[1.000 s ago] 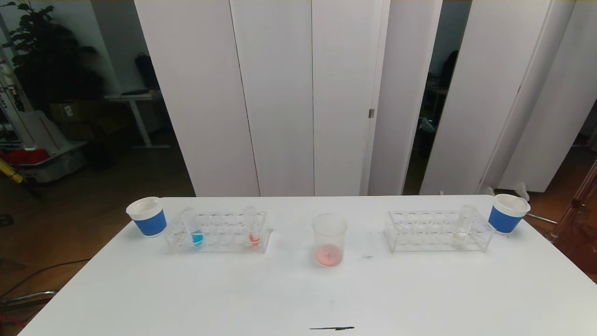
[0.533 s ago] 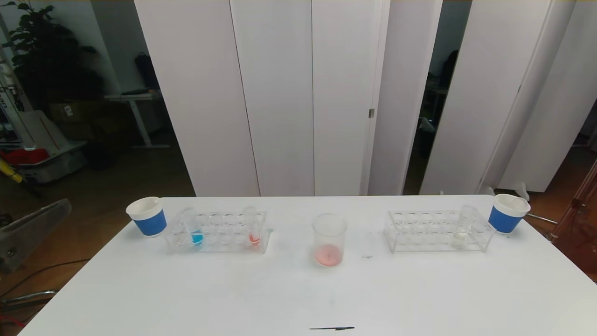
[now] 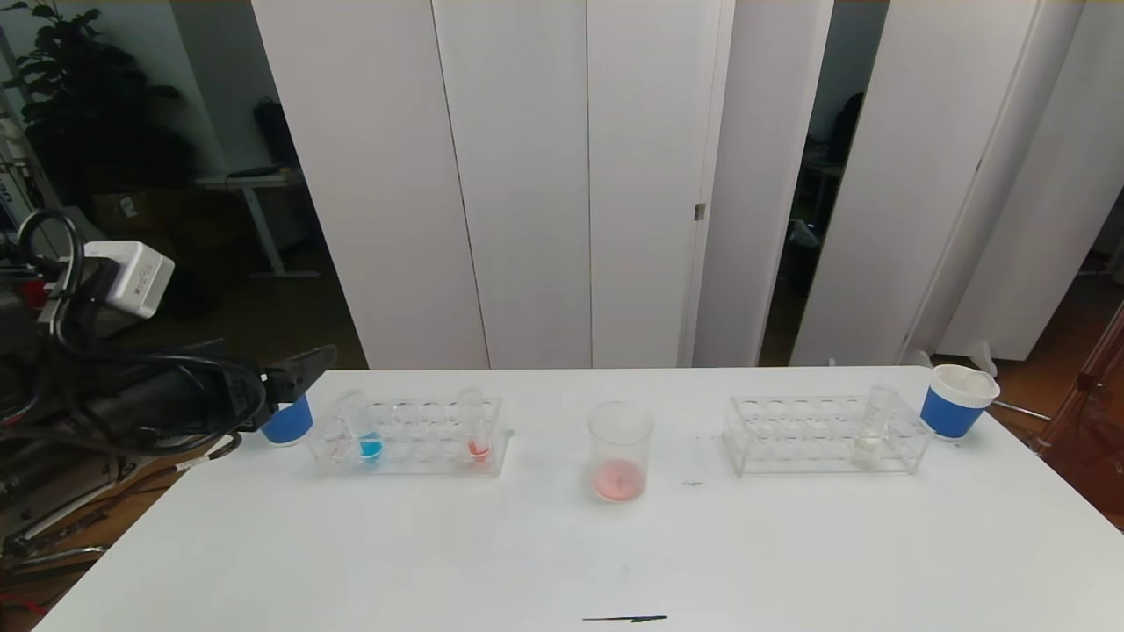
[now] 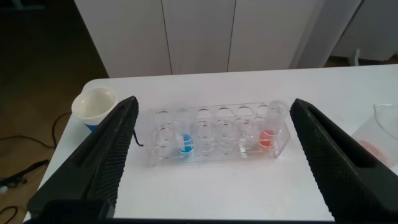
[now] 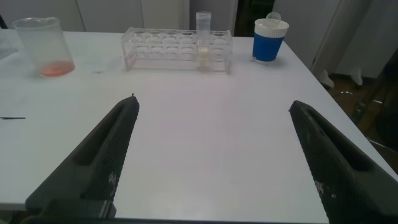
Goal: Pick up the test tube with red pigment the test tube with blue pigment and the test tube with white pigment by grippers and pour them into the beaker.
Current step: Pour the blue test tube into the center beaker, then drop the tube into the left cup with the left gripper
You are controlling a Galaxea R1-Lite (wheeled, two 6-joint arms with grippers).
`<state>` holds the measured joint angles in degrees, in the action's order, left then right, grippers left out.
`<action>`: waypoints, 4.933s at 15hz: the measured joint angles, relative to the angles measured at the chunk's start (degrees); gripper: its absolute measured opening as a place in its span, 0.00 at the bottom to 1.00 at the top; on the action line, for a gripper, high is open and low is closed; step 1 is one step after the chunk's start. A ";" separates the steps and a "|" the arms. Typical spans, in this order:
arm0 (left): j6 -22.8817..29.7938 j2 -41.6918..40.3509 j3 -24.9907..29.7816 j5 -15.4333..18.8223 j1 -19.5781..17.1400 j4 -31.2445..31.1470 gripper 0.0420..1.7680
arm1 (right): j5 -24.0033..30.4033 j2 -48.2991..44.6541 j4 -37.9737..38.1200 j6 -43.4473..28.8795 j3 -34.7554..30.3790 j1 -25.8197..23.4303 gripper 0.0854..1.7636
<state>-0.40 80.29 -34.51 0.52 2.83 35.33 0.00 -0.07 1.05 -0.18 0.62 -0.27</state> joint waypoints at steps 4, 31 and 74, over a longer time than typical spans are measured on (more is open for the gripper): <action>1.97 10.23 4.06 0.66 -0.09 10.34 0.99 | 0.00 0.00 -0.01 0.02 0.00 0.00 0.98; 2.38 43.86 -0.55 1.84 -5.57 40.14 0.22 | -0.02 0.00 -0.01 0.00 0.00 0.09 0.98; -18.22 20.70 -11.19 30.70 11.50 20.46 0.31 | 0.00 0.00 -0.01 0.00 0.00 0.02 0.98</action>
<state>-18.63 100.99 -45.70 31.22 14.32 55.78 0.00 -0.07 1.04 -0.18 0.62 -0.24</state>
